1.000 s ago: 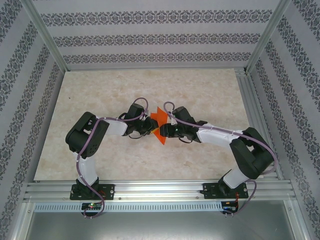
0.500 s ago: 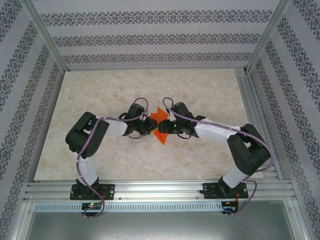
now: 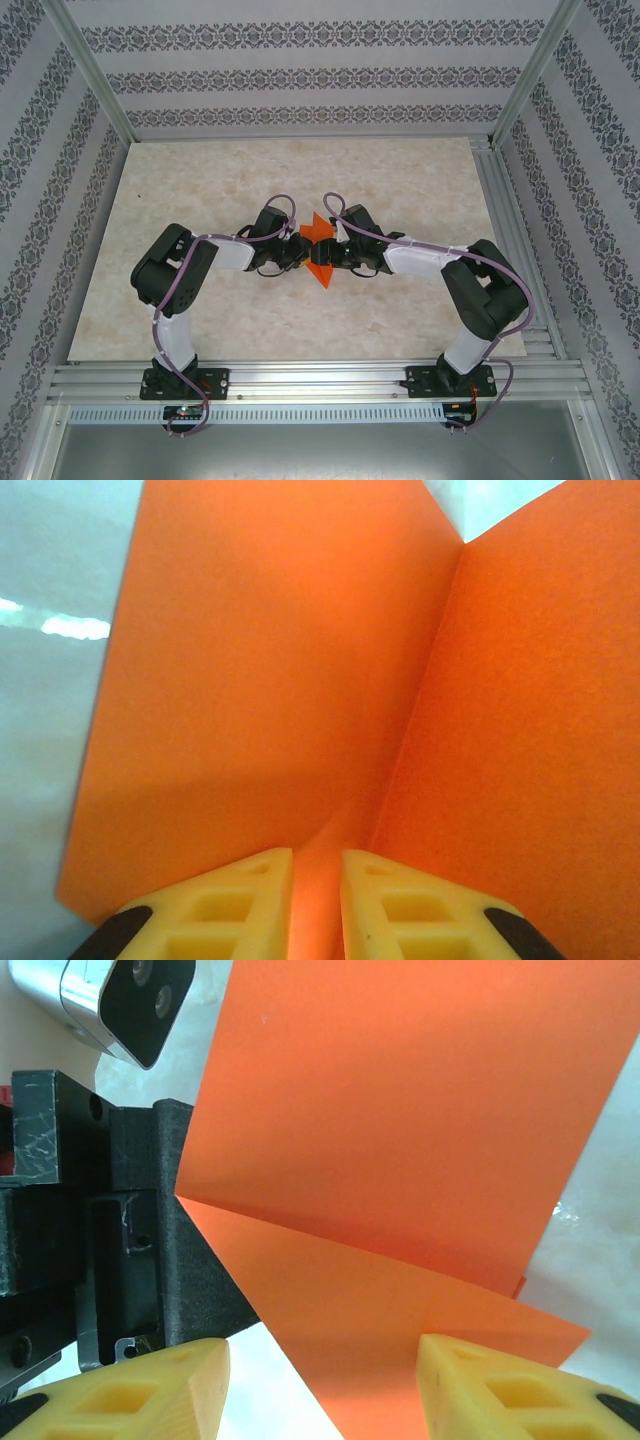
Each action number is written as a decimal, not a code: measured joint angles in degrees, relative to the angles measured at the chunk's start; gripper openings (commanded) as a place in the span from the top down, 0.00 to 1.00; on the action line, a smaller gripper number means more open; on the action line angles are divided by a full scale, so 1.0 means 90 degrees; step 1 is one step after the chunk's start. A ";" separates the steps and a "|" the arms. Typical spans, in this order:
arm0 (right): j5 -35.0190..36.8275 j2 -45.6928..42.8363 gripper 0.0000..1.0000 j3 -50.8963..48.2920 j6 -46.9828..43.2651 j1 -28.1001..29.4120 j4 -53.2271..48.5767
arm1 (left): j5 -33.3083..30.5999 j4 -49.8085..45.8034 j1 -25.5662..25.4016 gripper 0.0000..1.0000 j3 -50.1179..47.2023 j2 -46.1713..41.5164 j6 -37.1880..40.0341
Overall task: Fold a paper plane with a square sheet of paper (fold left side to right side)
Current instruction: Fourth fold the wing at the center of the table.
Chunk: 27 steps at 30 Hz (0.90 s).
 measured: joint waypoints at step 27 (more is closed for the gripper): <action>0.2062 -0.0202 0.44 0.0012 -0.0597 0.1032 -0.0988 | -0.0024 -0.0022 -0.0012 0.80 0.0000 -0.0002 0.0005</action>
